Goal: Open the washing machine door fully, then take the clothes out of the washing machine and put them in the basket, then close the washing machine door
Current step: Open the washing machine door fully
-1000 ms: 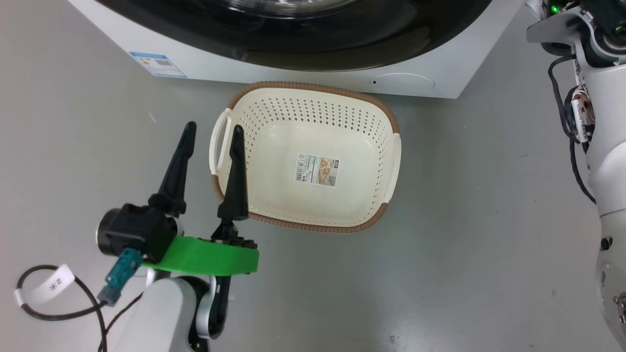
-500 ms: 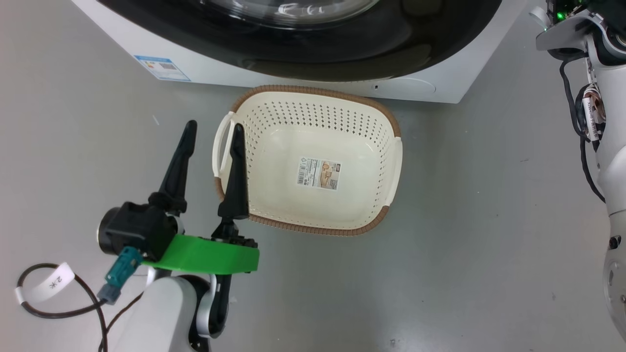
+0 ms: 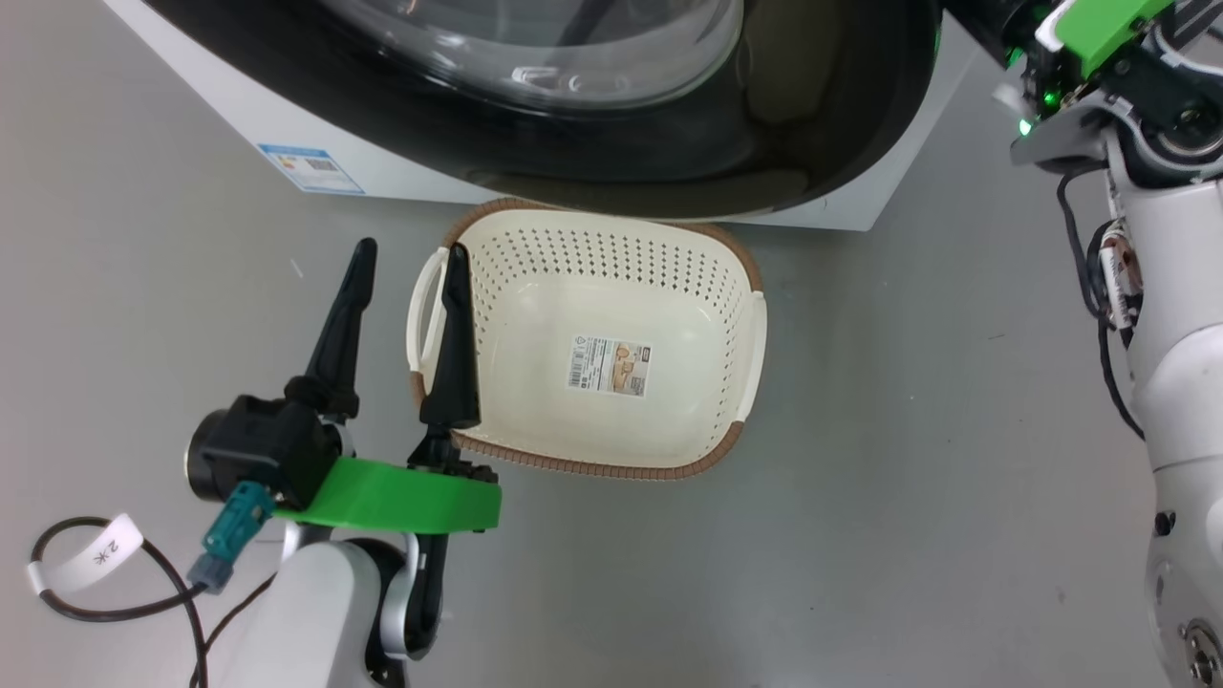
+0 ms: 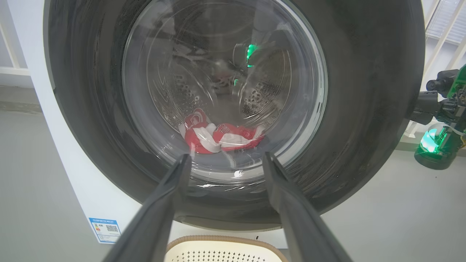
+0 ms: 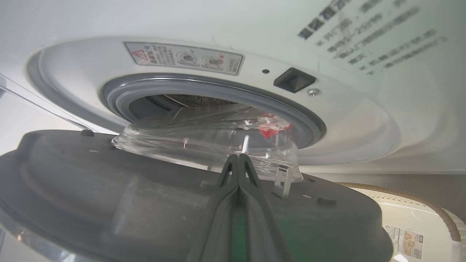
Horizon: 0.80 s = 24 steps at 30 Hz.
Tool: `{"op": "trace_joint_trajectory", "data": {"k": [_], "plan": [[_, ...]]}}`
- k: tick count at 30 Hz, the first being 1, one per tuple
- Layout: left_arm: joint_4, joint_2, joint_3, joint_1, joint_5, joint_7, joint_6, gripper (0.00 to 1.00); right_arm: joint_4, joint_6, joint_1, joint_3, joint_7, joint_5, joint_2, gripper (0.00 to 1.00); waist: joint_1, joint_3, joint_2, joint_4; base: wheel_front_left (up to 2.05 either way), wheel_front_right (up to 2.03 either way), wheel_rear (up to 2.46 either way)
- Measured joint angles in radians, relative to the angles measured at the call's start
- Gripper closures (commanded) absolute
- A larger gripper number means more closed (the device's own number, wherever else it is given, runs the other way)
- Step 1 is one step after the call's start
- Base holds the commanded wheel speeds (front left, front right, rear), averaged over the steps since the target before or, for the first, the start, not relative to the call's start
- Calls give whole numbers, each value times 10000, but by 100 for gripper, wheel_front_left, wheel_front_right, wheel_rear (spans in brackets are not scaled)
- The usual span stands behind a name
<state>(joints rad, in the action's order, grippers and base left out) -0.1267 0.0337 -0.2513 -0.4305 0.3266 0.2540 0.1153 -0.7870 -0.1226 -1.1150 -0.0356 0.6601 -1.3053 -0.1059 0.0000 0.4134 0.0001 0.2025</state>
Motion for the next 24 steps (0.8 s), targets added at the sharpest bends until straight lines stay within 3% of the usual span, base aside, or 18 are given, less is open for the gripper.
{"op": "trace_joint_trajectory", "data": {"k": [24], "plan": [[-430, 0, 75, 395, -17, 0, 88, 0, 1289, -2, 2168, 938, 504, -917, 211, 100, 0, -1168, 0, -226, 0, 0, 0]]}}
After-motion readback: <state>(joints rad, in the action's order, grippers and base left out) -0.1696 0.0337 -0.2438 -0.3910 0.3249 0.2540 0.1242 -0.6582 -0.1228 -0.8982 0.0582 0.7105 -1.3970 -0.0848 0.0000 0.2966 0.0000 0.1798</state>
